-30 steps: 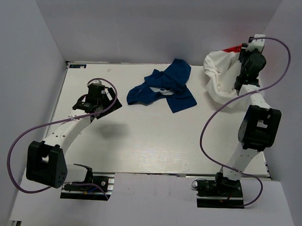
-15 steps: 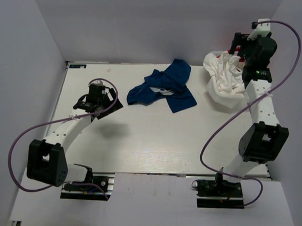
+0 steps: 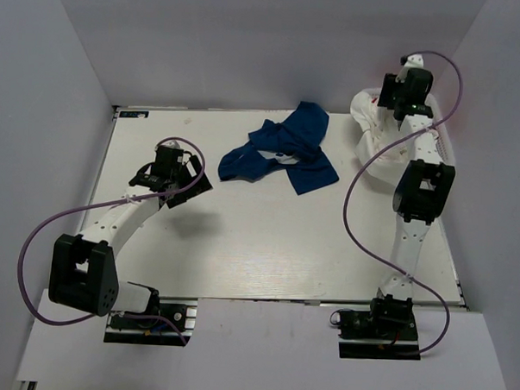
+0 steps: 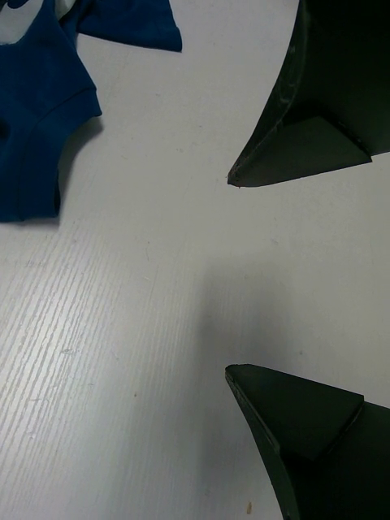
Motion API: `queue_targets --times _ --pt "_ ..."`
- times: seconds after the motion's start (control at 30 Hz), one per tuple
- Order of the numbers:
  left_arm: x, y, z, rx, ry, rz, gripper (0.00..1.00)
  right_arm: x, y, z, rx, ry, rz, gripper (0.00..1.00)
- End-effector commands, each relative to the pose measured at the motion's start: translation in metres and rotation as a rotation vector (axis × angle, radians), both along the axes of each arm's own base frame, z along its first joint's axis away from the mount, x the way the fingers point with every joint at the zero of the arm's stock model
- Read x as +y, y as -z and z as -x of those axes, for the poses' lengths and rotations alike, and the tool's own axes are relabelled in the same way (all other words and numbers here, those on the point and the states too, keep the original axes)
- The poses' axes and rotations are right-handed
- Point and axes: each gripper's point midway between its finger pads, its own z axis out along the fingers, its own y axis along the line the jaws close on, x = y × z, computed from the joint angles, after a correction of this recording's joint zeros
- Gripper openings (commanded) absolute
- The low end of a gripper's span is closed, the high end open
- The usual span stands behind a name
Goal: Fold and stack the t-shirts
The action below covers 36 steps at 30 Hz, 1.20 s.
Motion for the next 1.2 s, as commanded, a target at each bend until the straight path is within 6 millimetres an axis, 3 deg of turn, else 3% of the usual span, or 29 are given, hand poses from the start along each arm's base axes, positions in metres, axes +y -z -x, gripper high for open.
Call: queue_targets --times 0.0,0.03,0.07,0.1,0.17,0.23,0.27,0.3,0.37,0.43,0.47,0.5,0.53,0.57,0.6,0.63,0.7,0.73,0.77,0.8,0.83,0.87,0.9,0.93,0.97,1.0,1.03,1.1,1.17 --pt "-0.002 -0.007 0.006 -0.007 0.020 0.004 1.00 -0.042 0.043 0.000 0.089 0.198 -0.048 0.58" --pt "-0.002 -0.007 0.006 -0.007 0.020 0.004 1.00 -0.045 0.061 0.003 0.115 0.206 -0.052 0.58" --pt "-0.002 -0.007 0.006 -0.007 0.020 0.004 1.00 -0.057 0.062 0.000 0.087 0.268 -0.039 0.58" --pt "-0.002 -0.007 0.006 -0.007 0.020 0.004 1.00 -0.069 0.077 0.006 0.129 0.295 -0.039 0.57" --pt "-0.002 -0.007 0.006 -0.008 0.027 -0.002 1.00 -0.078 0.083 0.014 0.174 0.326 -0.047 0.57" --pt "-0.004 -0.009 0.003 -0.020 0.033 0.008 1.00 -0.080 0.070 0.019 0.172 0.311 -0.025 0.62" --pt "-0.007 -0.011 -0.001 -0.030 0.048 0.013 1.00 -0.071 0.033 0.023 0.117 0.263 -0.020 0.69" --pt "-0.007 -0.007 -0.001 -0.020 0.048 0.011 1.00 -0.066 0.030 0.030 0.121 0.246 -0.010 0.85" --pt "-0.012 -0.009 -0.014 -0.033 0.063 0.014 1.00 -0.042 -0.001 0.041 0.075 0.145 0.044 0.90" --pt "-0.017 -0.011 -0.027 -0.051 0.079 0.019 1.00 -0.012 -0.078 0.061 -0.060 0.056 0.068 0.90" --pt "-0.019 -0.009 -0.032 -0.053 0.097 0.017 1.00 0.004 -0.061 0.070 -0.023 0.000 0.064 0.90" --pt "-0.028 0.002 -0.034 -0.022 0.122 0.029 1.00 0.023 -0.093 0.081 -0.095 -0.080 0.081 0.90" --pt "-0.033 0.000 -0.042 -0.031 0.143 0.036 1.00 0.044 -0.112 0.094 -0.130 -0.139 0.100 0.90" --pt "-0.041 0.002 -0.048 -0.030 0.169 0.065 1.00 0.073 -0.098 0.107 -0.114 -0.255 0.136 0.90" --pt "-0.044 0.008 -0.051 -0.014 0.186 0.067 1.00 0.082 -0.101 0.115 -0.118 -0.290 0.148 0.90" --pt "-0.050 0.017 -0.064 0.002 0.195 0.075 1.00 0.116 -0.087 0.123 -0.094 -0.384 0.153 0.90" --pt "-0.054 0.029 -0.074 0.032 0.212 0.071 1.00 0.160 -0.073 0.140 -0.068 -0.568 0.186 0.90" --pt "-0.058 0.026 -0.087 0.025 0.213 0.072 1.00 0.171 -0.060 0.144 -0.030 -0.614 0.183 0.90" --pt "-0.060 0.047 -0.088 0.082 0.226 0.069 1.00 0.189 -0.051 0.151 -0.002 -0.671 0.190 0.90" --pt "-0.060 0.045 -0.098 0.083 0.217 0.056 0.99 0.201 -0.037 0.145 0.033 -0.696 0.192 0.90" --pt "-0.062 0.048 -0.105 0.085 0.217 0.056 0.96 0.200 -0.028 0.142 0.060 -0.693 0.195 0.90" --pt "-0.061 0.063 -0.108 0.118 0.209 0.043 0.95 0.212 -0.008 0.140 0.103 -0.717 0.191 0.90" --pt "-0.064 0.062 -0.115 0.110 0.209 0.031 0.94 0.217 -0.021 0.130 0.074 -0.712 0.200 0.90" --pt "-0.064 0.064 -0.121 0.109 0.202 0.023 0.92 0.221 0.020 0.125 0.173 -0.718 0.182 0.90" --pt "-0.063 0.069 -0.124 0.113 0.196 0.013 0.92 0.232 0.028 0.125 0.192 -0.736 0.182 0.90" --pt "-0.064 0.079 -0.128 0.133 0.195 0.010 0.87 0.235 0.015 0.115 0.161 -0.719 0.193 0.90" --pt "-0.065 0.083 -0.131 0.137 0.195 0.009 0.84 0.238 0.047 0.107 0.214 -0.709 0.186 0.90" --pt "-0.074 0.085 -0.137 0.142 0.215 0.023 0.66 0.250 0.050 0.099 0.206 -0.708 0.189 0.90" --pt "-0.085 0.097 -0.136 0.164 0.256 0.040 0.47 0.259 0.082 0.098 0.267 -0.720 0.196 0.90"
